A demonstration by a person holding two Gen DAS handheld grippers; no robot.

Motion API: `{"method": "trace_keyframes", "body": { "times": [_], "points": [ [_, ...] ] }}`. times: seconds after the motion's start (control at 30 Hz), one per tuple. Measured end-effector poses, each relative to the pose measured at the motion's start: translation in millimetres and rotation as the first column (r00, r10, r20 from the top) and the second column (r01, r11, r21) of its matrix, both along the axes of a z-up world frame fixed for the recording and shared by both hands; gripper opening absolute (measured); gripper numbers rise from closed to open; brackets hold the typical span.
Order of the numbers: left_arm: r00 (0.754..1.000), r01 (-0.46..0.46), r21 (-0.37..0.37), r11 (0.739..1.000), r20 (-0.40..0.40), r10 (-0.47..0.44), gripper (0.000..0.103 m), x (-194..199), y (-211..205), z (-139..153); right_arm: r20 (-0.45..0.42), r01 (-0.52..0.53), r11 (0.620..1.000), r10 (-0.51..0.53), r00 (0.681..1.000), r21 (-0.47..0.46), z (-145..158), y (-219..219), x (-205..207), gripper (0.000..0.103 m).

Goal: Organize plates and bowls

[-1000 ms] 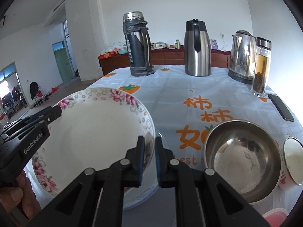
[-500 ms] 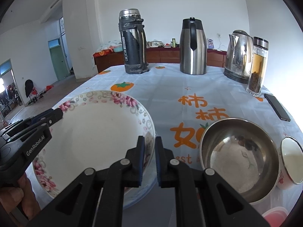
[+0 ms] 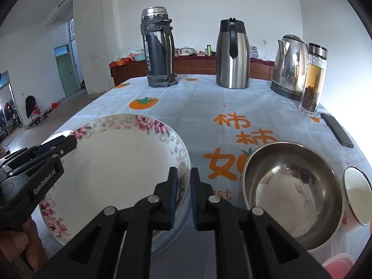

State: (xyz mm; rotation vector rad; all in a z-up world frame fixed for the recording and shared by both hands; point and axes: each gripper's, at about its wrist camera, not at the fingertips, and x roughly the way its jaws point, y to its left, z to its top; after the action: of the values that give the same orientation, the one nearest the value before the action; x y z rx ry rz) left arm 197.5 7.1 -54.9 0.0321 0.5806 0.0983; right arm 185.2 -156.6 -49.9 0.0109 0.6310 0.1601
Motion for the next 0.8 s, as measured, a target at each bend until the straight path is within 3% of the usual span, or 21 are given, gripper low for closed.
{"method": "trace_keyframes", "body": {
  "times": [0.8],
  "points": [
    [0.998,0.020,-0.007,1.000,-0.052,-0.021,0.017,7,-2,-11,-0.006,0.021,1.000,-0.021,1.000,-0.018,0,-1,2,0.011]
  ]
}}
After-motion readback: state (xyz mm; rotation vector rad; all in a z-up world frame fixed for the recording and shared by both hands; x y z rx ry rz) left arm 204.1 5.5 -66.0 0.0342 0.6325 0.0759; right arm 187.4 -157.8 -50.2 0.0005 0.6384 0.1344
